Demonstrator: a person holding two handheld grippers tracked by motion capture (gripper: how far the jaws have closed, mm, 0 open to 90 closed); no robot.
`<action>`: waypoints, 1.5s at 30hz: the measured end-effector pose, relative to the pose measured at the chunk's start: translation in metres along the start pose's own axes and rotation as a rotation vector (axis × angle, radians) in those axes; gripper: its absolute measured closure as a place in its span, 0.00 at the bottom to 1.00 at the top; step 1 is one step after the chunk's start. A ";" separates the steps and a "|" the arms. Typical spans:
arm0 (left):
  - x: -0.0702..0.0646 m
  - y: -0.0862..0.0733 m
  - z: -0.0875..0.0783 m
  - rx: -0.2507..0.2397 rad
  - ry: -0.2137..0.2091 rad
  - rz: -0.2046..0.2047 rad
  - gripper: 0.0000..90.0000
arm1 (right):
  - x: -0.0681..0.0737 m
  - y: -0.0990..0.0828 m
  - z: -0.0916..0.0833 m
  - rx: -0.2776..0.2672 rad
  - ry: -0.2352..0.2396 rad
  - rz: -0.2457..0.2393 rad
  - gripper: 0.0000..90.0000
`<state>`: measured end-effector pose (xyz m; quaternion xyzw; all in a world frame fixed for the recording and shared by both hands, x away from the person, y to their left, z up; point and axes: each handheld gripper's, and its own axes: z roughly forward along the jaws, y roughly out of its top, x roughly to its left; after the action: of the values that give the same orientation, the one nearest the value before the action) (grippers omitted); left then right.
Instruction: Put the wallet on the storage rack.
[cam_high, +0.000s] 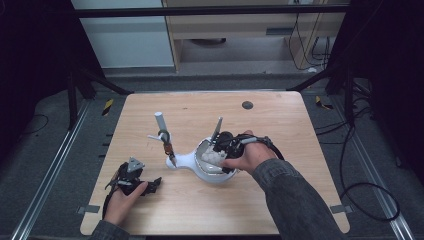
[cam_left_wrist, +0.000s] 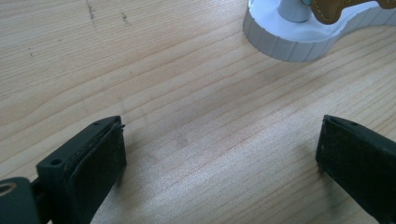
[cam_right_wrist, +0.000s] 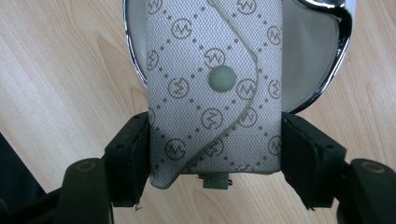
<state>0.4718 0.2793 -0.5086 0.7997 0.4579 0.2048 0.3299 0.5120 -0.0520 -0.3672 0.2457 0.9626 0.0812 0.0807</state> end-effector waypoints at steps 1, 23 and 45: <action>0.000 0.000 0.000 0.000 0.000 0.000 0.01 | 0.000 0.000 0.000 0.002 -0.001 0.002 0.35; 0.000 0.000 0.000 0.003 0.000 0.000 0.01 | -0.001 0.010 0.005 0.018 -0.019 0.000 0.34; 0.000 0.000 0.000 0.003 0.000 0.001 0.01 | -0.003 0.019 0.012 0.042 -0.029 -0.012 0.34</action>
<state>0.4720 0.2789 -0.5084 0.8003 0.4579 0.2042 0.3287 0.5255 -0.0352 -0.3749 0.2426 0.9643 0.0568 0.0901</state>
